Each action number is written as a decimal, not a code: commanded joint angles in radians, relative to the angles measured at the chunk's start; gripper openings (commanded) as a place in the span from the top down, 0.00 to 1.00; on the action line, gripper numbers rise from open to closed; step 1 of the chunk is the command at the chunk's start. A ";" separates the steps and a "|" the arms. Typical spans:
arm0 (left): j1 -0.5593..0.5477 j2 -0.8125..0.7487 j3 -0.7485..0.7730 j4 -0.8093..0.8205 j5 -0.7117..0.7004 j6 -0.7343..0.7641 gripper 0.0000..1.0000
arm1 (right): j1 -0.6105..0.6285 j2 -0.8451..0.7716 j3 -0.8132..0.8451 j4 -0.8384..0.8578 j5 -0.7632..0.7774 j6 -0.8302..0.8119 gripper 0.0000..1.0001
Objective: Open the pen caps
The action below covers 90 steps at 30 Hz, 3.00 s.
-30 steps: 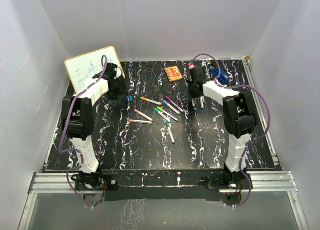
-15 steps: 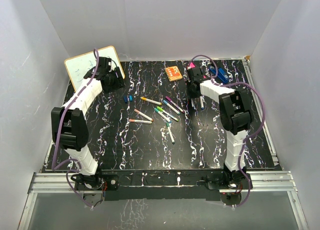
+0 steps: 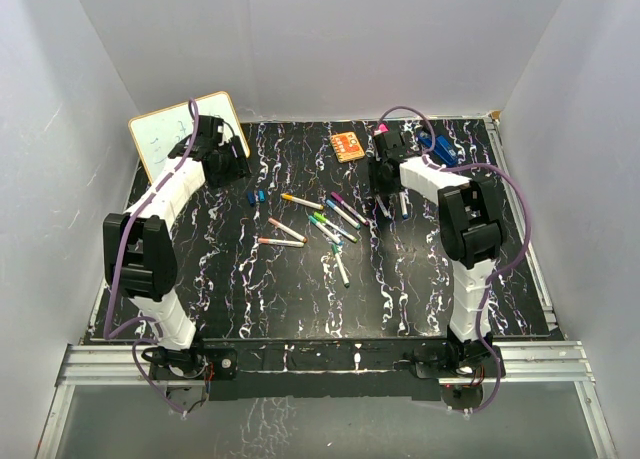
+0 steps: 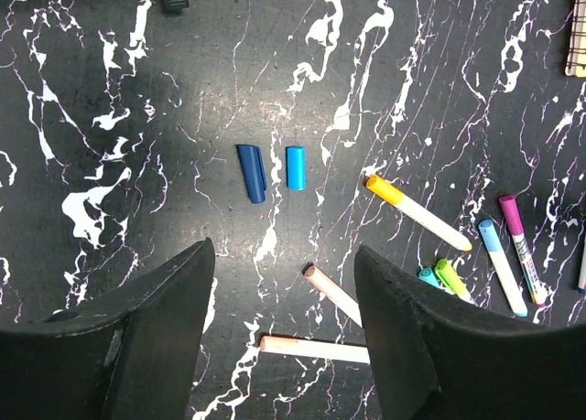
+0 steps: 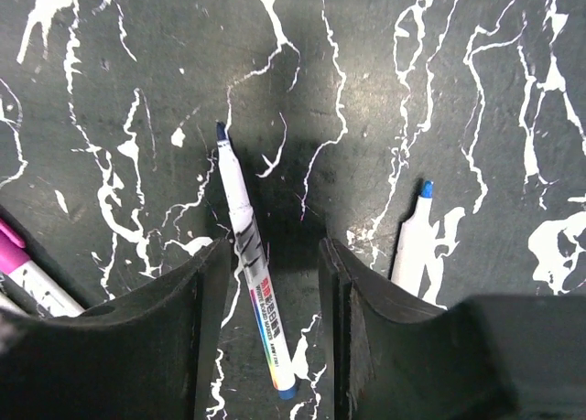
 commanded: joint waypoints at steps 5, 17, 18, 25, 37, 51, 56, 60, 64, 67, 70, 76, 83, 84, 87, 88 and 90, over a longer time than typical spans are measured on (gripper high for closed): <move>0.004 -0.070 -0.033 0.006 0.022 -0.009 0.38 | 0.037 -0.103 0.071 0.069 -0.051 -0.053 0.50; 0.004 -0.199 -0.193 0.279 0.257 -0.053 0.01 | 0.153 -0.081 0.087 0.038 -0.073 -0.149 0.33; 0.005 -0.204 -0.195 0.288 0.276 -0.056 0.01 | 0.158 -0.077 0.088 0.036 -0.071 -0.153 0.33; 0.005 -0.236 -0.220 0.324 0.301 -0.083 0.01 | 0.177 -0.055 0.082 0.021 -0.044 -0.163 0.36; 0.006 -0.229 -0.212 0.315 0.295 -0.089 0.01 | 0.183 -0.052 0.028 0.017 -0.057 -0.173 0.44; 0.006 -0.232 -0.222 0.312 0.284 -0.091 0.01 | 0.194 -0.034 0.003 0.017 -0.075 -0.170 0.48; 0.008 -0.232 -0.226 0.311 0.281 -0.091 0.02 | 0.194 -0.023 -0.001 0.017 -0.077 -0.167 0.50; 0.008 -0.234 -0.227 0.312 0.279 -0.091 0.02 | 0.194 -0.013 -0.001 0.016 -0.076 -0.165 0.51; 0.010 -0.236 -0.229 0.310 0.278 -0.091 0.01 | 0.195 -0.001 0.002 0.017 -0.071 -0.162 0.53; 0.012 -0.236 -0.229 0.311 0.278 -0.091 0.01 | 0.195 0.007 0.007 0.018 -0.071 -0.161 0.54; 0.014 -0.237 -0.231 0.311 0.277 -0.091 0.02 | 0.195 0.017 0.011 0.018 -0.074 -0.161 0.57; 0.016 -0.242 -0.233 0.312 0.278 -0.090 0.01 | 0.195 0.036 0.014 0.000 -0.088 -0.158 0.72; 0.016 -0.246 -0.234 0.354 0.320 -0.097 0.02 | 0.194 0.031 0.022 -0.002 -0.068 -0.153 0.93; 0.017 -0.249 -0.240 0.374 0.328 -0.105 0.02 | 0.193 0.028 0.025 0.000 -0.062 -0.154 0.95; 0.015 -0.263 -0.286 0.456 0.373 -0.160 0.02 | 0.192 -0.010 0.018 0.036 -0.058 -0.165 1.00; 0.015 -0.264 -0.305 0.488 0.396 -0.188 0.03 | 0.193 -0.034 0.008 0.058 -0.053 -0.167 1.00; 0.015 -0.257 -0.337 0.560 0.442 -0.255 0.05 | 0.195 -0.085 -0.009 0.096 -0.042 -0.172 1.00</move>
